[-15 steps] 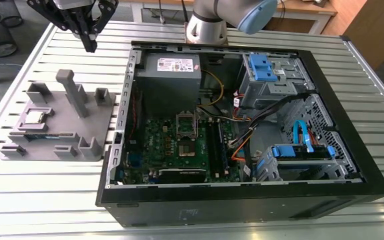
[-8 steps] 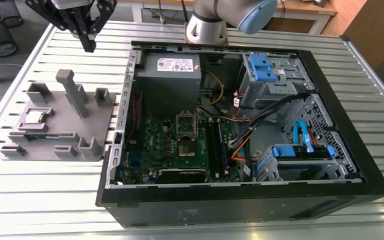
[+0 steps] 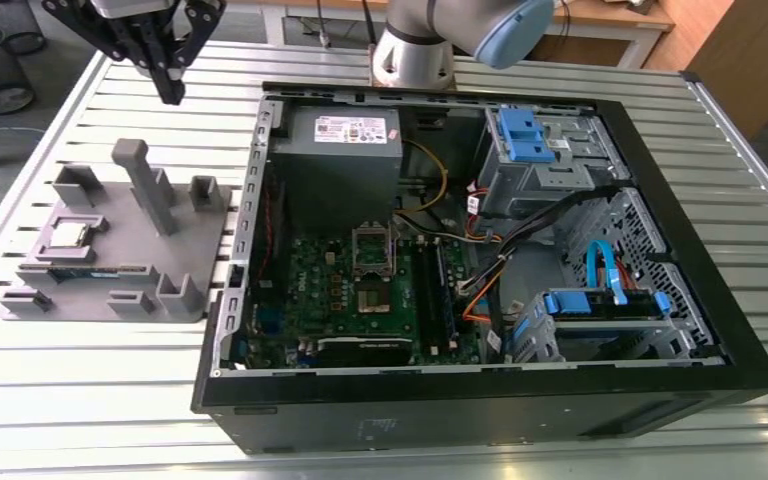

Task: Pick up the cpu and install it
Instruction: 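Reach for the cpu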

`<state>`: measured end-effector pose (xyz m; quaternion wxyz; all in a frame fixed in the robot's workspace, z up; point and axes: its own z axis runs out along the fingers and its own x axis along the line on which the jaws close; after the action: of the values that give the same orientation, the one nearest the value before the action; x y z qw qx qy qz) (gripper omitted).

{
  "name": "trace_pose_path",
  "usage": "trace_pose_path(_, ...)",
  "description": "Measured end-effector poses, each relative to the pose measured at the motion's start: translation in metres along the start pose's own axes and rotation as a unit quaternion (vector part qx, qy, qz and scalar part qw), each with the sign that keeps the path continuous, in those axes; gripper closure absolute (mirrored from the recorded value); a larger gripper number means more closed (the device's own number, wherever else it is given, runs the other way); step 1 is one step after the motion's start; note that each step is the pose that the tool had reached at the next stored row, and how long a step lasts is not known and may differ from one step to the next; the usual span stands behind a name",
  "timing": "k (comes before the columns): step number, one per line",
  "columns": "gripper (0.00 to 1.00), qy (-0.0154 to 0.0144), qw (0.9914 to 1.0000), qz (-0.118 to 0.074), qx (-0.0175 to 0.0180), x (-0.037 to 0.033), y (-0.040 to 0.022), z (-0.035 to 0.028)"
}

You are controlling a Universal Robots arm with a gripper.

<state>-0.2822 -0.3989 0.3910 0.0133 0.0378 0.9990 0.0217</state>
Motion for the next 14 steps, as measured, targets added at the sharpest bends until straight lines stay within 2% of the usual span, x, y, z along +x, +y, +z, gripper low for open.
trace_pose_path(6, 0.89, 0.0000, 1.00000, 0.000, 0.0000, 0.0048, -0.0004, 0.0001)
trace_pose_path(14, 0.89, 0.0000, 1.00000, 0.000, 0.0000, 0.0063, -0.0006, 0.0022)
